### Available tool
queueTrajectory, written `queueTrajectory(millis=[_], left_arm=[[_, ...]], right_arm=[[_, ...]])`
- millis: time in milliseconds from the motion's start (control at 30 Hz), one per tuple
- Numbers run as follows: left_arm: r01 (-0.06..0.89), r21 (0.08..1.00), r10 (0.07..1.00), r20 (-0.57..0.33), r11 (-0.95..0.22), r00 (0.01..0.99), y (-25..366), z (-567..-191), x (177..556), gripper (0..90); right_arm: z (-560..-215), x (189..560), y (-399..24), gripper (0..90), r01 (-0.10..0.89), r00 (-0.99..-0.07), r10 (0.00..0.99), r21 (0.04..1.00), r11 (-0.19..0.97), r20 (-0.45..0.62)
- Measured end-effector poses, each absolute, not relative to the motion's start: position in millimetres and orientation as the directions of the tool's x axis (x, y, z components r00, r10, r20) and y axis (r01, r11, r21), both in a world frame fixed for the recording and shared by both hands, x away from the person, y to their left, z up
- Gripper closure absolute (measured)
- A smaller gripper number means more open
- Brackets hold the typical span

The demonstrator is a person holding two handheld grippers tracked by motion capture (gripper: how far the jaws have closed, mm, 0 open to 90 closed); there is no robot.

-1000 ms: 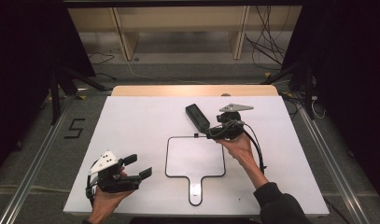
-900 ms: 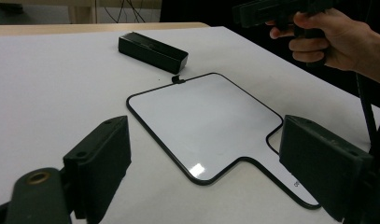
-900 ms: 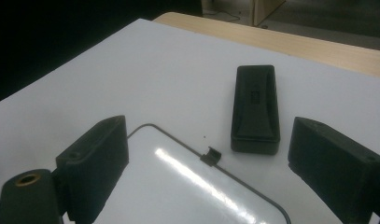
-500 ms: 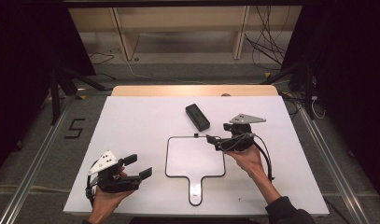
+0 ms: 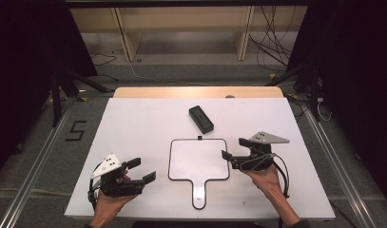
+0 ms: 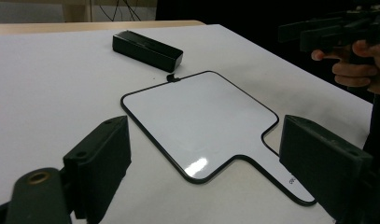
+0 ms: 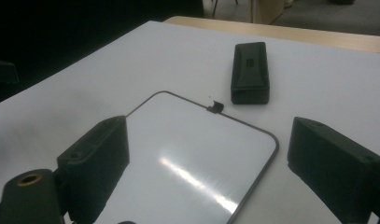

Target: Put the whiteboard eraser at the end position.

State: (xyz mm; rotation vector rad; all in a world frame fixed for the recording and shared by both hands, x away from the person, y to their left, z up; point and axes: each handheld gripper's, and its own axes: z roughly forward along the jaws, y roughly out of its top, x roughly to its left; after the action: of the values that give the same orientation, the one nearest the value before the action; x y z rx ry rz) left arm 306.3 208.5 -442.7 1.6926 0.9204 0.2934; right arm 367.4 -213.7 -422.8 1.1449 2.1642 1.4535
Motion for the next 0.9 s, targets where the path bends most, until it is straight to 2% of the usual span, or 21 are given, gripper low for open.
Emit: queueTrajectory(millis=[433,900], left_arm=[[0.426,0.902,0.693,-0.265,-0.067,0.67,207.0,-442.8,306.5,15.8],[0.422,0.903,0.686,-0.258,-0.078,0.68,206.7,-442.3,305.5,15.8]], right_arm=[[-435.4,336.8,-233.0,13.9,0.435,-0.627,0.753,0.892,0.126,0.2],[-445.6,310.8,-237.3,13.8,0.41,-0.641,0.745,0.903,0.127,0.185]])
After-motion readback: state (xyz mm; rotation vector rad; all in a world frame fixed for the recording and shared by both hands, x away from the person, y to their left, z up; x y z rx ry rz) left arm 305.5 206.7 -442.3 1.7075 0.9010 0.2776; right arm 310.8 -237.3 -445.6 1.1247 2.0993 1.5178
